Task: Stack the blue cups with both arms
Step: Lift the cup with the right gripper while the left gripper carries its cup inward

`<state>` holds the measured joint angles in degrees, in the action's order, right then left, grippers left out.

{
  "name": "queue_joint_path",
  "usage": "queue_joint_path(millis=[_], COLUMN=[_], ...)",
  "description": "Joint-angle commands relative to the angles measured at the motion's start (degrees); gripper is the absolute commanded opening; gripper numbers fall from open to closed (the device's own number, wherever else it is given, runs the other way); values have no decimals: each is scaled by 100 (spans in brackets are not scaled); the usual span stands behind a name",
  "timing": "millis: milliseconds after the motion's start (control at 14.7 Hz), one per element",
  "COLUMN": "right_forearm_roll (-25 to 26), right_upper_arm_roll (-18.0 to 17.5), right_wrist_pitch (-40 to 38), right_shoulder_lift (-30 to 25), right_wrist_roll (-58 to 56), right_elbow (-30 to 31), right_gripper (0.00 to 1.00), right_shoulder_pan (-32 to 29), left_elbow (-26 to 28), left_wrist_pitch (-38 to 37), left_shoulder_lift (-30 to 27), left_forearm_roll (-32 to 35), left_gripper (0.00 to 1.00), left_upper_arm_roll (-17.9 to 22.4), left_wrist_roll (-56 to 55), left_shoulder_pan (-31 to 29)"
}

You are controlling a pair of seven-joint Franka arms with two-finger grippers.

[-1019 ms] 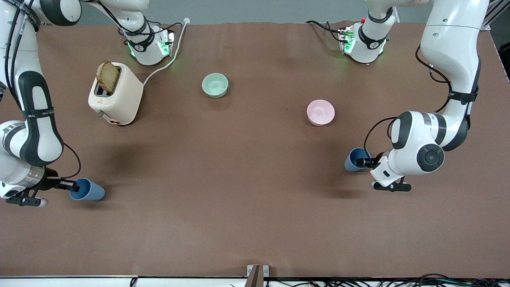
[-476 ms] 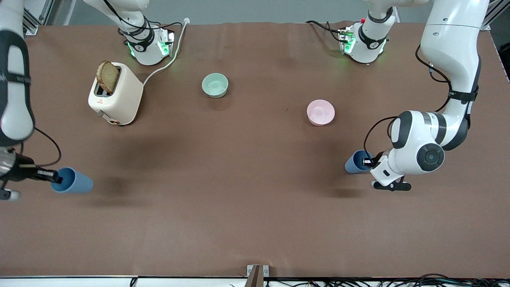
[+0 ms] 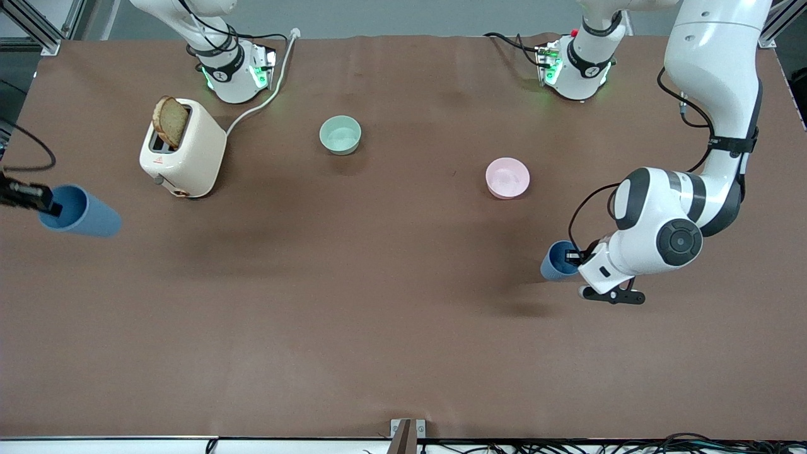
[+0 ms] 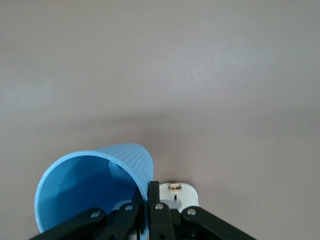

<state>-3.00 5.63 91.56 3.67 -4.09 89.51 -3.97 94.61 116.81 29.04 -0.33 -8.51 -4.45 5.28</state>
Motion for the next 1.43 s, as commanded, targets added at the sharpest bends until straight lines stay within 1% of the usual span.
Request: queue_joint_path(millis=[0, 68, 204, 340, 408, 544, 748, 883, 1019, 1155, 1359], right_forearm_roll=[299, 335, 336, 336, 336, 318, 248, 239, 239, 221, 204], right_upper_arm_roll=[-10, -10, -27, -45, -36, -36, -27, -10, -1, -1, 8], right_wrist_pitch=[-77, -68, -155, -262, -244, -262, -270, -270, -296, -297, -647], right_shoulder_lift=[-699, -892, -1131, -1070, -1044, -878, -675, -648, -500, -429, -446], right_wrist_roll=[206, 320, 845, 1059, 1033, 989, 981, 797, 612, 550, 349], right_elbow=[531, 715, 883, 770, 683, 393, 93, 49, -161, -215, -154], right_gripper=[1, 1, 1, 1, 1, 1, 1, 1, 1, 1, 1], right_shoulder_pan=[264, 352, 563, 591, 582, 547, 520, 503, 503, 459, 441], left_elbow=[-792, -1056, -1505, -1901, -2024, -2192, -2210, -2202, -2210, -2201, -2201], left_wrist_pitch=[-334, -369, -378, -370, -335, -290, -238, -133, -10, 61, 131], left_shoulder_lift=[144, 276, 584, 979, 1129, 1323, 1437, 1569, 1727, 1824, 1904], left_forearm_roll=[7, -2, 6, 6, 24, 33, 59, 120, 584, 674, 674], left_gripper=[0, 0, 0, 0, 0, 0, 0, 0, 1, 1, 2], left_upper_arm_roll=[-168, -195, -204, -204, -178, -151, -143, -134, -143, -134, -134], left_wrist_roll=[14, 14, 5, 5, 5, 23, 76, 93, 85, 84, 58], left_shoulder_pan=[218, 402, 1016, 1500, 1833, 2256, 2661, 2889, 3171, 3329, 3374])
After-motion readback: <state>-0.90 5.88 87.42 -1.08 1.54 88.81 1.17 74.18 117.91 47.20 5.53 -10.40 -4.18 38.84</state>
